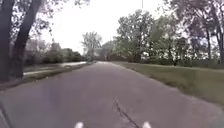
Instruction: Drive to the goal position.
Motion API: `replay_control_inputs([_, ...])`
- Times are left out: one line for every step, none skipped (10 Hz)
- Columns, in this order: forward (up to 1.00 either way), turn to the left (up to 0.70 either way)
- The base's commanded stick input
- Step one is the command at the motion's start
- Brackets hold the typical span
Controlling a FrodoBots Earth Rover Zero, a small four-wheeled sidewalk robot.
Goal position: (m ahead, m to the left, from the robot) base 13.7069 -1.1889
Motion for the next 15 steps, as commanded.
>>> replay_control_inputs([1.0, 0.0])
replay_control_inputs([1.0, 0.0])
replay_control_inputs([1.0, 0.0])
replay_control_inputs([1.0, 0.0])
replay_control_inputs([1.0, 0.0])
replay_control_inputs([1.0, 0.0])
replay_control_inputs([1.0, 0.0])
replay_control_inputs([1.0, 0.0])
replay_control_inputs([1.0, 0.0])
replay_control_inputs([1.0, 0.0])
replay_control_inputs([1.0, 0.0])
replay_control_inputs([1.0, 0.0])
replay_control_inputs([1.0, 0.0])
replay_control_inputs([1.0, 0.0])
replay_control_inputs([1.0, 0.0])
